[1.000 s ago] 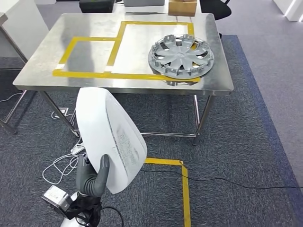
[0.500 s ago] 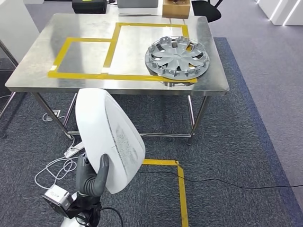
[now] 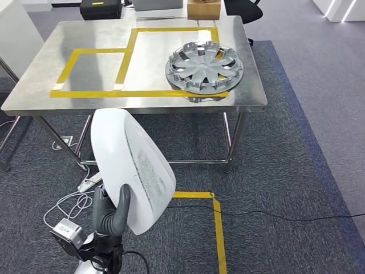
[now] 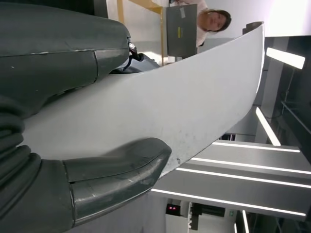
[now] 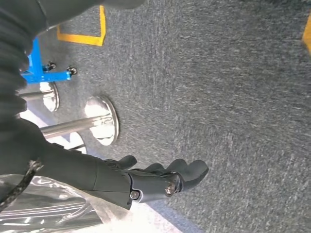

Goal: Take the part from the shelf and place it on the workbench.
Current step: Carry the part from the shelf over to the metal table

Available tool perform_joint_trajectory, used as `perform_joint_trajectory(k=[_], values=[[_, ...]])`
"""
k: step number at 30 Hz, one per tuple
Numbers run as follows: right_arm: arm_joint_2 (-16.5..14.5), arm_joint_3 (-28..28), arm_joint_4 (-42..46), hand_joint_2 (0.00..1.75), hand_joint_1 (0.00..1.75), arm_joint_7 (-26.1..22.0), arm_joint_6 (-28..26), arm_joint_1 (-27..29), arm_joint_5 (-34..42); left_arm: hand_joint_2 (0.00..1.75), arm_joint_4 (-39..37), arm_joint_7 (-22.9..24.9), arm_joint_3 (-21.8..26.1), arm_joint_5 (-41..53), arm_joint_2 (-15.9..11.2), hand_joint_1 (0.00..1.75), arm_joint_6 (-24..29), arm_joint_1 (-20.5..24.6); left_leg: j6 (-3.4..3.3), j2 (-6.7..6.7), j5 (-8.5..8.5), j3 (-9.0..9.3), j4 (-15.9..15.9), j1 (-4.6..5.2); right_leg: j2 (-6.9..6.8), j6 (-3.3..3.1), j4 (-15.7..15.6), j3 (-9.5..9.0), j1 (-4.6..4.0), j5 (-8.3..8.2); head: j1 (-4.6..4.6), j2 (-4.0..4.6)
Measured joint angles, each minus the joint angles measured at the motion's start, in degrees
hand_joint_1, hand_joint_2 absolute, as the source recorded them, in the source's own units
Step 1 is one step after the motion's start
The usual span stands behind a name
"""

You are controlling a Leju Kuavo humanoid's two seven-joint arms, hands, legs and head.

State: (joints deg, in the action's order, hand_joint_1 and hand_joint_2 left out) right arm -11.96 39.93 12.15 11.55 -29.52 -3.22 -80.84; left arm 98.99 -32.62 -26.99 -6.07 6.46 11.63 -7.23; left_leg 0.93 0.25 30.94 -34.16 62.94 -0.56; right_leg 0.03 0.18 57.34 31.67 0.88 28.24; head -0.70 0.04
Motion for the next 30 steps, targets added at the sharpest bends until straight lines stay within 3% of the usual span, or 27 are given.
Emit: perform_joint_trajectory(k=[2, 3, 4, 5, 8, 10, 13, 15, 17, 18, 19, 20, 22, 24, 28, 30], values=[[0.0, 0.0, 0.0, 1.75, 0.0, 0.0, -0.1, 0.0, 0.1, 1.75, 0.0, 0.1, 0.0, -0.2, 0.0, 1.75, 0.0, -0.1, 0.18, -0.01, 3.47, -3.39, 7.6, -0.01, -0.02, -0.29, 0.0, 0.05, -0.11, 0.02, 0.07, 0.0], [0.0, 0.0, 0.0, 1.75, 0.0, -0.2, -0.2, 0.0, 0.4, 1.75, 0.0, 0.2, 0.0, -0.7, 0.0, 1.75, -0.1, -0.1, 0.12, -0.01, 4.22, -4.62, 10.4, 0.0, 0.0, -0.33, 0.0, 0.04, -0.21, 0.03, 0.06, 0.0], [0.0, 0.0, 0.0, 1.75, 0.0, -0.3, -0.4, 0.1, 0.8, 1.75, 0.0, 0.5, 0.0, -1.5, -0.1, 1.75, -0.2, -0.2, -0.03, -0.02, 3.92, -5.04, 11.3, 0.03, 0.04, -0.34, 0.0, 0.02, -0.32, 0.04, 0.06, 0.0], [0.0, 0.1, 0.0, 1.75, 0.0, -0.5, -0.6, 0.1, 1.2, 1.75, 0.0, 1.0, 0.0, -2.6, -0.1, 1.75, -0.4, -0.2, -0.31, -0.03, 2.54, -4.4, 9.9, 0.08, 0.12, -0.35, 0.0, -0.04, -0.44, 0.04, 0.06, 0.0], [-0.1, 0.1, 0.0, 1.75, 0.0, -0.9, -1.0, 0.1, 1.8, 1.75, 0.0, 3.2, 0.1, -6.9, 0.1, 1.75, -1.1, -0.2, -1.76, -0.07, -2.73, 0.57, -0.7, 0.55, 0.37, -0.29, 0.1, -0.18, -0.82, 0.08, 0.03, 0.0], [-0.3, 0.1, 0.0, 1.75, 0.0, -1.0, -1.0, 0.0, 1.8, 1.75, 0.0, 4.5, 0.1, -10.0, 0.3, 1.75, -2.1, -0.2, -2.25, -0.05, -3.31, 1.99, -4.2, 0.86, 0.32, 0.05, 0.2, 0.12, -0.92, 0.04, -0.01, 0.0], [-0.3, 0.1, 0.0, 1.75, 0.0, -1.1, -1.0, 0.0, 1.6, 1.75, 0.0, 4.9, 0.3, -12.3, 0.5, 1.75, -3.5, -0.2, -2.5, -0.06, -3.61, 2.1, -5.2, 0.7, 0.1, 0.94, 0.4, 0.57, -0.81, 0.3, -0.02, 0.0], [-0.3, 0.1, 0.0, 1.75, 0.0, -1.4, -1.0, 0.0, 1.3, 1.75, 0.0, 3.8, 0.4, -12.2, 0.5, 1.75, -4.7, -0.2, -2.86, 0.03, -4.03, 2.23, -5.8, 0.36, 0.08, 1.48, 3.8, 2.26, -0.7, 2.56, -0.24, 0.0], [-0.3, 0.1, 0.0, 1.75, 0.0, -1.6, -0.8, 0.0, 0.9, 1.75, 0.0, 2.5, 0.4, -11.6, 0.4, 1.75, -6.1, -0.4, -3.02, 0.15, -4.08, 2.11, -5.8, 0.36, 0.08, 2.0, 11.2, 5.73, -0.44, 6.19, -0.44, 0.0], [-0.3, 0.1, 0.0, 1.75, 0.0, -1.6, -0.6, 0.1, 0.8, 1.75, 0.0, 1.8, 0.4, -11.1, 0.3, 1.75, -6.7, -0.5, -3.04, 0.2, -4.07, 2.07, -5.8, 0.37, 0.06, 2.22, 14.4, 7.27, -0.31, 7.3, -0.46, 0.0], [-0.3, 0.1, 0.0, 1.75, 0.0, -1.7, -0.4, 0.1, 0.6, 1.75, 0.0, 1.1, 0.4, -10.5, 0.2, 1.75, -7.2, -0.6, -3.04, 0.21, -4.06, 2.05, -5.7, 0.36, 0.05, 2.4, 15.9, 8.02, -0.2, 7.4, -0.47, 0.0], [-0.3, 0.1, 0.0, 1.75, 0.0, -1.7, -0.2, 0.2, 0.5, 1.75, 0.0, 0.4, 0.4, -9.9, 0.1, 1.75, -7.7, -0.7, -3.01, 0.21, -4.04, 2.08, -5.7, 0.33, 0.02, 2.53, 15.2, 7.64, -0.09, 6.37, -0.49, 0.0], [-0.3, 0.1, 0.0, 1.75, 0.0, -1.8, 0.0, 0.2, 0.2, 1.75, 0.0, -0.6, 0.4, -9.3, -0.1, 1.75, -8.5, -0.8, -2.71, 0.18, -3.89, 2.21, -5.6, 0.25, -0.11, 2.7, 7.9, 3.98, 0.2, 2.53, -0.49, 0.0], [-0.4, 0.1, 0.0, 1.75, 0.0, -1.9, 0.1, 0.1, 0.0, 1.75, 0.2, -1.0, 0.4, -8.8, -0.1, 1.75, -8.8, -0.9, -2.06, 0.12, -3.65, 2.09, -5.2, 0.48, -0.15, 2.44, 1.4, 0.51, 0.26, 0.5, -0.47, 0.0], [-0.4, 0.0, 0.0, 1.75, 0.0, -2.1, 0.4, 0.1, -0.3, 1.75, 0.4, -2.0, 0.4, -8.1, -0.4, 1.75, -11.4, -0.9, -0.91, 0.02, -3.44, 1.8, -4.7, 0.54, 0.03, 0.93, 0.3, -0.13, 0.11, 0.54, -0.33, 0.0], [-0.4, 0.0, 0.0, 1.75, 0.0, -2.3, 0.8, 0.0, -0.7, 1.75, 0.7, -3.0, 0.4, -7.7, -0.7, 1.75, -13.4, -0.9, -0.37, -0.02, -1.72, 0.53, -1.8, 0.4, 0.04, 0.0, 0.1, -0.32, 0.24, 0.83, -0.06, 0.0]])
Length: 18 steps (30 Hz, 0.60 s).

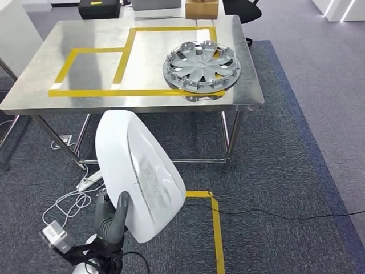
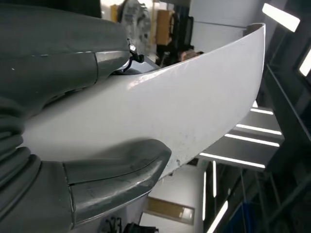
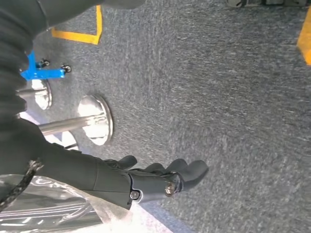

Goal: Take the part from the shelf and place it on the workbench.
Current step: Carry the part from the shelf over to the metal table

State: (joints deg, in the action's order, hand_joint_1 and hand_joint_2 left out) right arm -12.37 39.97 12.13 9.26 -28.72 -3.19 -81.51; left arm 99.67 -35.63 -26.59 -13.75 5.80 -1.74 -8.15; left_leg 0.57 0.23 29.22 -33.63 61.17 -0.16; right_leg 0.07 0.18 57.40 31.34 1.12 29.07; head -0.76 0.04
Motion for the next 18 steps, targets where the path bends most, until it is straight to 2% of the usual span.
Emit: perform_joint_trajectory(k=[2, 3, 4, 5, 6, 7, 8, 9, 11, 14, 16, 18], values=[[0.0, 0.0, 0.0, 1.75, 0.0, -0.1, 0.3, -0.1, -0.2, 1.75, 0.2, -0.5, 0.0, 0.5, -0.3, 1.75, -1.0, -0.2, 0.38, -0.02, 3.08, -3.39, 7.1, -0.06, -0.08, -0.59, 0.0, -0.28, -0.05, 0.33, 0.26, 0.0], [0.0, 0.0, 0.0, 1.75, 0.0, -0.1, 0.4, -0.1, -0.3, 1.75, 0.2, -0.5, 0.0, 0.6, -0.4, 1.75, -1.1, -0.4, 0.44, -0.02, 4.28, -5.19, 10.7, -0.08, -0.12, -0.65, 0.0, -0.46, -0.12, 0.29, 0.26, 0.0], [0.0, 0.0, 0.0, 1.75, 0.0, -0.1, 0.4, -0.1, -0.3, 1.75, 0.2, -0.3, 0.0, 0.7, -0.5, 1.75, -1.0, -0.6, 0.41, -0.02, 4.65, -6.38, 12.9, -0.08, -0.13, -0.68, 0.1, -0.66, -0.21, 0.29, 0.26, 0.0], [0.0, 0.0, 0.0, 1.75, 0.0, 0.0, 0.4, -0.1, -0.3, 1.75, 0.2, -0.1, 0.0, 0.8, -0.6, 1.75, -0.8, -0.8, 0.25, -0.03, 3.86, -6.63, 13.0, -0.06, -0.07, -0.69, 0.1, -0.86, -0.31, 0.31, 0.27, 0.0], [0.0, 0.0, 0.0, 1.75, 0.0, 0.0, 0.4, -0.1, -0.3, 1.75, 0.2, 0.1, 0.1, 0.9, -0.6, 1.75, -0.6, -0.8, -0.04, -0.04, 1.97, -5.8, 10.8, -0.02, 0.05, -0.67, 0.1, -1.1, -0.43, 0.41, 0.27, 0.0], [0.0, 0.0, 0.0, 1.75, 0.0, 0.0, 0.3, -0.1, -0.3, 1.75, 0.2, 0.3, 0.1, 1.0, -0.6, 1.75, -0.4, -0.8, -0.48, -0.07, -0.42, -4.32, 7.2, 0.07, 0.16, -0.63, 0.1, -1.34, -0.54, 0.57, 0.27, 0.0], [-0.1, 0.0, 0.0, 1.75, 0.0, 0.0, 0.3, -0.1, -0.3, 1.75, 0.2, 0.3, 0.1, 1.1, -0.6, 1.75, -0.3, -0.8, -1.01, -0.1, -2.15, -2.74, 3.7, 0.24, 0.23, -0.51, 0.1, -1.47, -0.69, 0.75, 0.21, 0.0], [-0.1, 0.0, 0.0, 1.75, 0.0, 0.0, 0.3, -0.1, -0.3, 1.75, 0.2, 0.3, 0.1, 1.1, -0.5, 1.75, -0.3, -0.8, -1.48, -0.11, -3.16, -1.44, 0.6, 0.42, 0.3, -0.31, 0.1, -1.49, -0.78, 0.91, 0.23, 0.0], [-0.2, 0.0, -0.1, 1.75, 0.0, 0.0, 0.3, -0.1, -0.3, 1.75, 0.2, 0.4, 0.1, 1.1, -0.5, 1.75, -0.2, -0.8, -2.0, -0.14, -2.98, -0.54, -1.9, 0.69, 0.26, 0.22, 0.1, -1.21, -0.84, 1.02, 0.28, 0.0], [-0.2, 0.0, -0.1, 1.75, 0.0, 0.0, 0.3, -0.2, -0.3, 1.75, 0.3, 0.4, 0.3, 1.1, -0.1, 1.75, 0.6, -0.9, -2.35, -0.19, -3.02, -0.09, -3.2, 0.32, 0.03, 1.14, 0.5, -0.91, -0.86, 1.66, 0.35, 0.0], [-0.2, 0.0, -0.1, 1.75, 0.0, 0.0, 0.3, -0.2, -0.3, 1.75, 0.3, 0.4, 0.4, 1.2, 0.3, 1.75, 1.3, -0.9, -2.64, -0.07, -3.11, 0.32, -3.7, 0.03, 0.0, 1.61, 4.8, 1.34, -0.76, 4.15, 0.24, 0.0], [-0.2, 0.0, -0.1, 1.75, 0.0, 0.0, 0.3, -0.2, -0.3, 1.75, 0.4, 0.4, 0.6, 1.2, 0.5, 1.75, 1.6, -0.9, -2.82, 0.0, -2.98, 0.34, -3.7, 0.06, -0.02, 1.99, 12.6, 5.51, -0.61, 7.31, 0.21, 0.0]])
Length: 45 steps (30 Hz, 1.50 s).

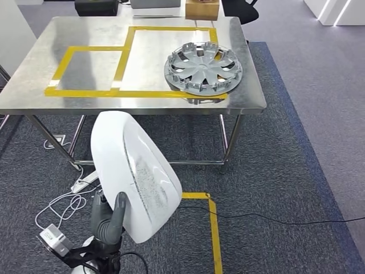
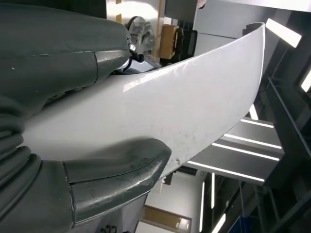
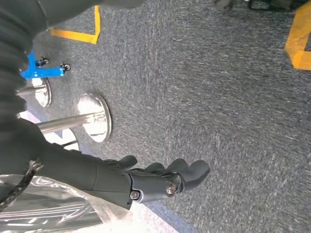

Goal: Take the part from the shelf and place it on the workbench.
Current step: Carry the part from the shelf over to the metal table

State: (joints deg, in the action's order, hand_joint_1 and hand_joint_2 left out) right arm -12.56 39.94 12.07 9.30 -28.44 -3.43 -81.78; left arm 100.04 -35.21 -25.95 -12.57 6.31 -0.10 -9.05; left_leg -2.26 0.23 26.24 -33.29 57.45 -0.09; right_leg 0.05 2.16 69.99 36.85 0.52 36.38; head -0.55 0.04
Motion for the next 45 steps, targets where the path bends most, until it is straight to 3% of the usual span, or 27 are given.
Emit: perform_joint_trajectory(k=[1, 2, 3, 5, 6, 8, 11, 13, 15, 17, 18, 20, 22, 27, 29, 31, 32, 33, 35, 37, 38, 42, 43, 45], values=[[0.0, 0.0, 0.0, 1.75, 0.0, 0.0, 0.0, 0.1, 0.0, 1.75, 0.0, 0.0, 0.1, 0.0, 0.0, 1.75, 0.1, 0.0, -0.02, 0.01, 0.06, 0.03, 0.0, 0.02, 0.0, 0.16, 2.7, 1.6, 0.08, 0.58, 0.03, 0.0], [0.0, 0.0, 0.0, 1.75, 0.0, 0.1, 0.0, 0.2, 0.0, 1.75, 0.0, 0.0, 0.2, 0.0, 0.1, 1.75, 0.1, 0.0, 0.01, 0.0, 0.11, 0.08, 0.0, 0.02, -0.01, 0.27, 3.3, 2.23, 0.13, -0.05, 0.01, 0.0], [0.0, 0.0, 0.0, 1.75, 0.0, 0.1, 0.0, 0.2, 0.0, 1.75, 0.0, 0.0, 0.4, 0.0, 0.1, 1.75, 0.1, -0.1, 0.1, -0.04, 0.19, 0.18, 0.1, -0.01, -0.03, 0.33, 1.5, 1.65, 0.19, -1.78, 0.01, 0.0], [0.0, 0.0, 0.0, 1.75, 0.0, 0.1, 0.0, 0.2, 0.0, 1.75, 0.0, 0.0, 0.6, 0.1, 0.2, 1.75, 0.5, -0.1, 0.48, -0.1, 0.44, 0.42, 0.2, -0.04, -0.12, 0.32, -6.2, -1.85, 0.3, -5.9, 0.0, 0.0], [0.0, 0.0, 0.0, 1.75, 0.0, 0.1, 0.0, 0.1, 0.0, 1.75, 0.0, 0.0, 0.7, 0.1, 0.2, 1.75, 0.7, -0.1, 0.76, -0.13, 0.6, 0.44, 0.4, 0.07, -0.1, 0.11, -9.5, -3.5, 0.3, -7.08, 0.04, 0.0], [0.0, 0.0, 0.0, 1.75, 0.0, 0.1, 0.0, 0.0, -0.1, 1.75, 0.0, 0.0, 0.8, 0.3, 0.3, 1.75, 1.1, 0.0, 1.33, -0.15, 0.72, 0.36, 0.7, 0.28, 0.0, -0.47, -12.2, -4.95, 0.15, -7.44, 0.15, 0.0], [0.0, 0.0, 0.0, 1.75, 0.0, 0.1, 0.0, 0.1, -0.1, 1.75, 0.2, -0.1, 0.9, 0.5, 0.5, 1.75, 1.0, 0.0, 2.15, -0.17, 1.18, 0.23, 1.2, 0.12, 0.06, -1.63, -12.4, -5.15, 0.15, -7.54, 0.26, 0.0], [0.0, 0.0, 0.0, 1.75, 0.0, -0.1, 0.2, 0.1, -0.3, 1.75, 0.5, -0.7, 0.9, 0.0, 0.4, 1.75, -0.6, 0.0, 2.75, -0.19, 3.24, -1.45, 5.0, -0.03, 0.11, -2.47, -12.6, -5.37, 0.29, -7.08, 0.5, 0.0], [0.0, 0.0, 0.0, 1.75, 0.0, -0.2, 0.6, 0.1, -0.5, 1.75, 0.6, -1.4, 0.8, -0.3, 0.1, 1.75, -2.8, 0.0, 3.13, -0.19, 6.2, -5.09, 12.6, -0.13, 0.01, -2.95, -12.6, -5.8, 0.22, -6.75, 0.63, 0.0], [0.0, 0.0, 0.0, 1.75, 0.0, -0.3, 0.9, 0.1, -0.5, 1.75, 0.6, -1.7, 0.7, 0.2, -0.3, 1.75, -3.5, -0.3, 3.13, -0.19, 6.8, -7.45, 17.0, -0.17, -0.09, -2.99, -12.5, -6.48, 0.12, -6.72, 0.63, 0.0], [0.0, 0.0, 0.0, 1.75, 0.0, -0.2, 1.0, 0.1, -0.5, 1.75, 0.6, -1.7, 0.7, 0.4, -0.4, 1.75, -3.4, -0.3, 2.98, -0.19, 5.57, -7.29, 16.2, -0.16, -0.02, -2.95, -12.5, -6.81, 0.07, -6.58, 0.63, 0.0], [0.0, 0.0, 0.0, 1.75, 0.0, -0.2, 1.0, 0.0, -0.4, 1.75, 0.6, -1.5, 0.7, 0.4, -0.4, 1.75, -2.9, -0.3, 2.34, -0.22, 1.08, -4.91, 9.9, -0.05, 0.27, -2.78, -12.5, -7.36, -0.03, -6.12, 0.63, 0.0], [0.0, 0.0, 0.0, 1.75, 0.0, -0.2, 1.0, 0.0, -0.4, 1.75, 0.6, -1.2, 0.8, 0.5, -0.4, 1.75, -2.4, -0.3, 1.54, -0.23, -1.14, -2.48, 4.2, 0.21, 0.44, -2.29, -12.4, -7.55, -0.26, -5.61, 0.63, 0.0], [0.0, 0.0, 0.0, 1.75, 0.0, -0.2, 0.9, -0.2, -0.4, 1.75, 0.6, -1.0, 0.9, 0.5, 0.0, 1.75, -1.7, -0.1, 0.55, -0.28, -0.34, -1.02, 0.8, 0.0, 0.07, -0.72, -11.6, -6.86, -0.43, -4.47, 0.44, 0.0], [0.0, 0.0, 0.0, 1.75, 0.0, -0.2, 0.9, -0.3, -0.4, 1.75, 0.7, -1.0, 0.9, 0.3, 0.2, 1.75, -1.7, -0.1, 0.17, -0.15, -0.33, -0.51, 0.2, -0.23, 0.04, -0.25, -6.2, -3.99, -0.25, -1.83, 0.23, 0.0], [0.0, 0.0, 0.0, 1.75, 0.0, -0.2, 0.9, -0.3, -0.4, 1.75, 0.7, -1.0, 0.9, 0.1, 0.3, 1.75, -1.8, -0.1, -0.06, -0.07, -0.13, -0.41, 0.2, -0.22, 0.04, 0.24, 1.4, 0.49, 0.01, 0.68, 0.15, 0.0], [0.0, 0.0, 0.0, 1.75, 0.0, -0.2, 0.9, -0.2, -0.4, 1.75, 0.7, -1.0, 0.9, 0.1, 0.3, 1.75, -1.8, -0.1, -0.07, -0.06, -0.02, -0.31, 0.2, -0.22, 0.04, 0.47, 3.3, 1.97, 0.14, 0.65, 0.15, 0.0], [0.0, 0.0, 0.0, 1.75, 0.0, -0.2, 0.9, -0.1, -0.4, 1.75, 0.7, -1.0, 0.9, 0.1, 0.3, 1.75, -1.8, -0.1, 0.0, -0.1, 0.11, -0.18, 0.3, -0.25, 0.02, 0.67, 3.1, 2.36, 0.26, -0.54, 0.13, 0.0], [0.0, 0.0, 0.0, 1.75, 0.0, -0.2, 0.9, -0.1, -0.4, 1.75, 0.7, -1.0, 0.9, 0.0, 0.3, 1.75, -1.8, -0.1, 0.4, -0.18, 0.46, 0.2, 0.4, -0.37, -0.1, 0.94, -3.5, -0.12, 0.6, -5.11, 0.11, 0.0], [0.0, 0.0, 0.0, 1.75, 0.0, -0.2, 1.0, -0.3, -0.4, 1.75, 0.7, -1.0, 0.9, 0.0, 0.3, 1.75, -1.8, -0.1, 1.08, -0.26, 0.95, 0.32, 0.9, -0.16, -0.11, 0.74, -10.2, -3.28, 0.7, -7.72, 0.13, 0.0], [0.0, 0.0, 0.0, 1.75, 0.0, -0.2, 1.0, -0.3, -0.5, 1.75, 0.7, -1.0, 0.9, 0.0, 0.3, 1.75, -1.7, -0.1, 1.4, -0.28, 1.09, 0.3, 1.1, -0.04, -0.06, 0.43, -11.7, -4.09, 0.67, -7.97, 0.17, 0.0], [0.1, 0.0, 0.0, 1.75, 0.0, -0.1, 1.0, -0.2, -0.6, 1.75, 0.7, -1.0, 0.9, -0.4, 0.3, 1.75, -2.0, -0.1, 2.46, -0.31, 1.86, 0.14, 1.9, -0.22, 0.06, -1.17, -12.0, -4.47, 0.61, -7.99, 0.35, 0.0], [0.0, 0.0, 0.0, 1.75, 0.0, -0.1, 1.0, -0.2, -0.7, 1.75, 0.7, -1.0, 0.9, -0.4, 0.3, 1.75, -2.0, -0.1, 2.75, -0.32, 3.06, -0.51, 3.6, -0.28, 0.03, -1.5, -12.1, -4.53, 0.73, -8.06, 0.46, 0.0], [0.0, 0.0, 0.0, 1.75, 0.0, -0.1, 1.0, -0.3, -0.9, 1.75, 0.7, -1.0, 0.9, -0.5, 0.3, 1.75, -2.1, -0.1, 3.21, -0.32, 6.83, -3.45, 10.5, -0.38, -0.04, -1.9, -12.1, -4.57, 0.78, -8.02, 0.68, 0.0]])
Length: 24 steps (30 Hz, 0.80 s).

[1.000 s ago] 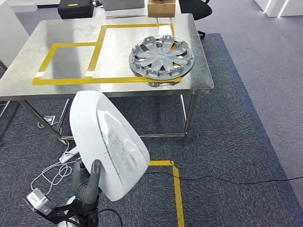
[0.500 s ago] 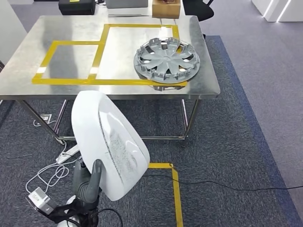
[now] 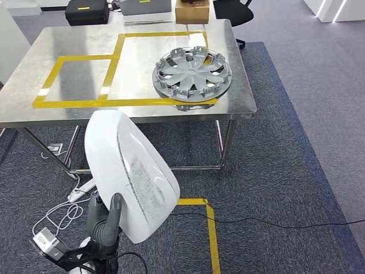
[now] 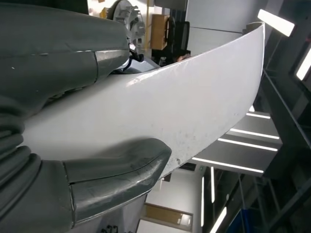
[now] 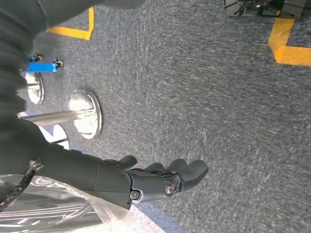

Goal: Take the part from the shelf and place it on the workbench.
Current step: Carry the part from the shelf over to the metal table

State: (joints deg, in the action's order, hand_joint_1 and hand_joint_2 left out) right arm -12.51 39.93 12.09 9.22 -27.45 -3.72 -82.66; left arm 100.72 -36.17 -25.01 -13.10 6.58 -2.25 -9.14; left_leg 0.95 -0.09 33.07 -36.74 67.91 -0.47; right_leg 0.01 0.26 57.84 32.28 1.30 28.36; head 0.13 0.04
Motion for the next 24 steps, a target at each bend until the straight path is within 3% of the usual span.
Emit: perform_joint_trajectory(k=[2, 3, 4, 6, 7, 8, 12, 14, 16, 17, 18, 19, 21, 22, 24], values=[[0.0, 0.0, 0.0, 1.75, 0.0, 0.0, 0.0, 0.0, -0.2, 1.75, 0.0, -0.1, 0.0, 0.0, -0.1, 1.75, -0.5, 0.0, 0.17, 0.0, 2.08, -2.89, 6.4, -0.06, 0.06, -0.19, 0.0, -0.08, -0.02, 0.38, 0.0, 0.0], [0.0, 0.0, 0.0, 1.75, 0.0, 0.0, 0.1, 0.0, -0.2, 1.75, 0.0, -0.2, 0.0, 0.2, -0.2, 1.75, -1.0, 0.0, 0.13, 0.0, 1.52, -3.07, 6.9, -0.07, 0.07, -0.2, 0.0, -0.23, -0.02, 0.51, -0.01, 0.0], [0.0, 0.0, 0.0, 1.75, 0.0, 0.0, 0.2, 0.0, -0.3, 1.75, 0.0, -0.3, 0.0, 0.5, -0.4, 1.75, -1.6, 0.0, 0.03, 0.0, -0.08, -2.23, 5.2, -0.09, 0.12, -0.19, 0.1, -0.48, -0.02, 0.66, 0.01, 0.0], [0.0, -0.1, 0.0, 1.75, 0.0, 0.0, 0.3, 0.0, -0.4, 1.75, 0.0, -0.5, -0.1, 1.0, -0.5, 1.75, -1.9, 0.0, -0.32, -0.01, -4.08, 1.28, -2.1, -0.04, 0.19, 0.13, 0.1, -0.98, -0.07, 0.74, 0.02, 0.0], [0.0, -0.1, 0.0, 1.75, 0.0, 0.0, 0.3, -0.1, -0.3, 1.75, 0.0, -0.4, -0.1, 1.2, -0.6, 1.75, -1.7, 0.0, -0.55, -0.02, -5.16, 2.77, -5.5, 0.03, 0.28, 0.39, 0.2, -1.03, -0.17, 0.84, 0.03, 0.0], [0.0, -0.2, 0.0, 1.75, 0.0, 0.0, 0.3, -0.2, -0.3, 1.75, 0.0, -0.3, -0.1, 1.3, -0.6, 1.75, -1.3, 0.0, -0.77, -0.03, -5.56, 3.62, -7.6, 0.12, 0.33, 0.73, 0.2, -0.94, -0.27, 0.87, -0.02, 0.0], [0.0, -0.2, 0.0, 1.75, 0.0, 0.0, 0.3, -0.3, -0.2, 1.75, 0.0, 0.1, 0.1, 1.6, -0.3, 1.75, -0.5, 0.0, -1.98, -0.03, -5.29, 3.87, -9.0, 0.13, 0.15, 2.09, 0.5, -0.28, -0.22, 1.31, -0.08, 0.0], [0.0, -0.2, 0.0, 1.75, 0.0, 0.0, 0.2, -0.3, -0.2, 1.75, 0.0, 0.2, 0.1, 1.6, -0.2, 1.75, -0.5, 0.1, -2.65, 0.09, -5.44, 4.07, -9.4, 0.0, 0.13, 2.45, 4.8, 1.93, -0.19, 3.79, -0.19, 0.0], [0.0, -0.2, 0.0, 1.75, 0.0, 0.0, 0.2, -0.3, -0.2, 1.75, 0.0, 0.2, 0.1, 1.6, -0.1, 1.75, -0.5, 0.1, -3.0, 0.22, -5.35, 4.07, -9.4, 0.19, 0.13, 2.59, 12.7, 5.87, -0.23, 7.03, -0.24, 0.0], [0.0, -0.2, 0.0, 1.75, 0.0, 0.0, 0.2, -0.2, -0.2, 1.75, 0.0, 0.2, 0.1, 1.6, -0.1, 1.75, -0.5, 0.1, -3.09, 0.25, -5.3, 4.1, -9.4, 0.31, 0.13, 2.61, 15.6, 7.5, -0.23, 7.74, -0.23, 0.0], [0.0, -0.2, 0.0, 1.75, 0.0, 0.0, 0.2, -0.1, -0.2, 1.75, 0.0, 0.2, 0.1, 1.6, -0.1, 1.75, -0.4, 0.1, -3.16, 0.23, -5.25, 4.17, -9.4, 0.41, 0.13, 2.55, 16.5, 8.21, -0.24, 7.33, -0.24, 0.0], [0.0, -0.2, 0.0, 1.75, 0.0, 0.1, 0.2, -0.1, -0.2, 1.75, 0.0, 0.2, 0.1, 1.7, -0.1, 1.75, -0.4, 0.1, -3.21, 0.19, -5.19, 4.29, -9.4, 0.49, 0.13, 2.41, 15.1, 7.78, -0.25, 5.86, -0.24, 0.0], [0.0, -0.2, 0.0, 1.75, 0.0, 0.1, 0.2, -0.2, -0.3, 1.75, 0.0, 0.3, 0.1, 1.7, -0.1, 1.75, -0.3, 0.1, -3.15, 0.12, -5.0, 4.6, -9.4, 0.65, 0.06, 1.87, 7.6, 4.44, -0.36, 1.74, -0.24, 0.0], [0.0, -0.2, 0.0, 1.75, 0.0, 0.1, 0.2, -0.2, -0.3, 1.75, 0.0, 0.3, 0.1, 1.7, -0.1, 1.75, -0.3, 0.1, -2.99, 0.09, -4.86, 4.67, -9.4, 0.79, 0.01, 1.57, 3.9, 2.54, -0.46, 0.45, -0.22, 0.0], [0.0, -0.2, 0.0, 1.75, 0.0, 0.1, 0.2, -0.3, -0.3, 1.75, 0.0, 0.3, 0.1, 1.7, -0.1, 1.75, -0.3, 0.1, -2.5, 0.11, -4.76, 4.64, -9.3, 0.94, -0.05, 1.13, 0.3, 0.63, -0.69, -0.18, -0.16, 0.0]])
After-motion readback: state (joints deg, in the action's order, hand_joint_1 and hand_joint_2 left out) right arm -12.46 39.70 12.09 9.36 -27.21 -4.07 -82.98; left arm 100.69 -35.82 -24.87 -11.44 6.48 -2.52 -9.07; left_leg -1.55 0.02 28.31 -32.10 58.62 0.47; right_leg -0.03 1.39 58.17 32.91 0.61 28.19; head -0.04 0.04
